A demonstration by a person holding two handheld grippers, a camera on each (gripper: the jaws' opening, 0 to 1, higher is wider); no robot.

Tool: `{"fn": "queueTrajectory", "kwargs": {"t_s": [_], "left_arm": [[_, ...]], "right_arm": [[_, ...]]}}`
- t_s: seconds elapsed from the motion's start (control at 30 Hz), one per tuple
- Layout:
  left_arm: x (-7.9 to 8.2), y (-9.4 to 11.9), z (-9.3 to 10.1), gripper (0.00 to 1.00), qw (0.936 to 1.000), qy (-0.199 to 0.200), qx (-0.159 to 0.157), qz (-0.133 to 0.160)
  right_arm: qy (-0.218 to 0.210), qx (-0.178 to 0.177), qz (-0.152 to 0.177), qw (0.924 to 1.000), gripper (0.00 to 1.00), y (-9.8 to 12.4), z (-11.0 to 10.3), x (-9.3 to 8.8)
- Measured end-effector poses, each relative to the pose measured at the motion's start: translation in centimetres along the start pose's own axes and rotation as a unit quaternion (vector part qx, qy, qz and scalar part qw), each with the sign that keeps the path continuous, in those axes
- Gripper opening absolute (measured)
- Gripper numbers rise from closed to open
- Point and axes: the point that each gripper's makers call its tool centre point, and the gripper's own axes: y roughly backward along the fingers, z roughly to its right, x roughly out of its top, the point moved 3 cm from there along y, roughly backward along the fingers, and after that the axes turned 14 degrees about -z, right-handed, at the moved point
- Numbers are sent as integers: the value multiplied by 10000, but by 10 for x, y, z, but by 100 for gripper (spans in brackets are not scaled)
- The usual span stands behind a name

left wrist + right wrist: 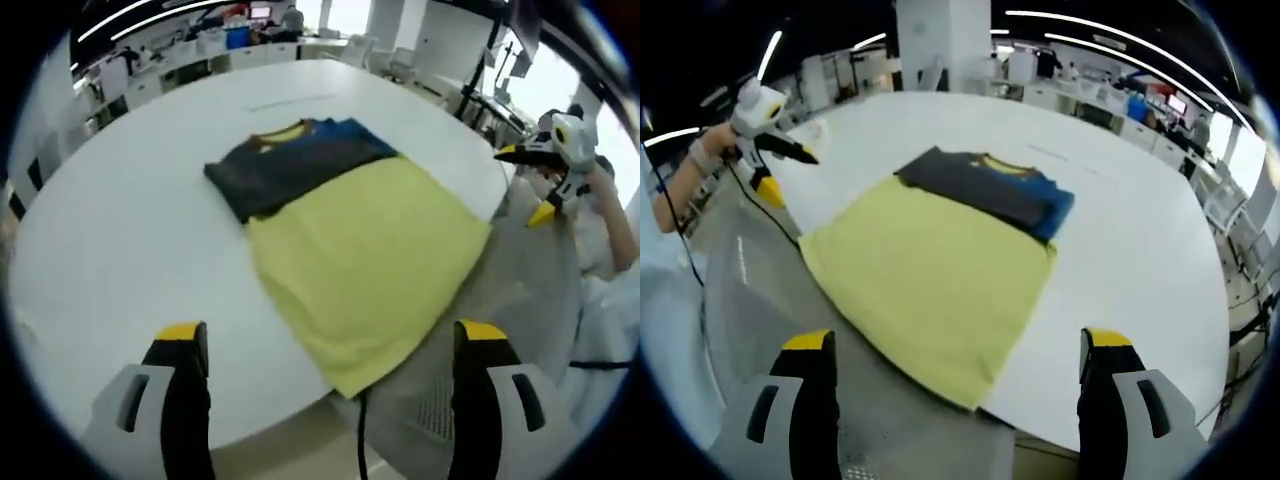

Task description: Fold the garment on the visible template until the final outline fits inside the template.

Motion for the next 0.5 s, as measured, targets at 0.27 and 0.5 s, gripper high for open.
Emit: {"fn": "queueTrajectory", "kwargs": {"t_s": [0.27, 0.5], "left_arm": [[-6, -3, -1, 99, 9999, 130, -13, -73], [-14, -11, 3, 96, 9994, 179, -124, -255]], "right_arm": [[-66, 17, -132, 9999, 100, -6, 0, -8], [-125, 58, -238, 9996, 100, -10, -3, -15]]}}
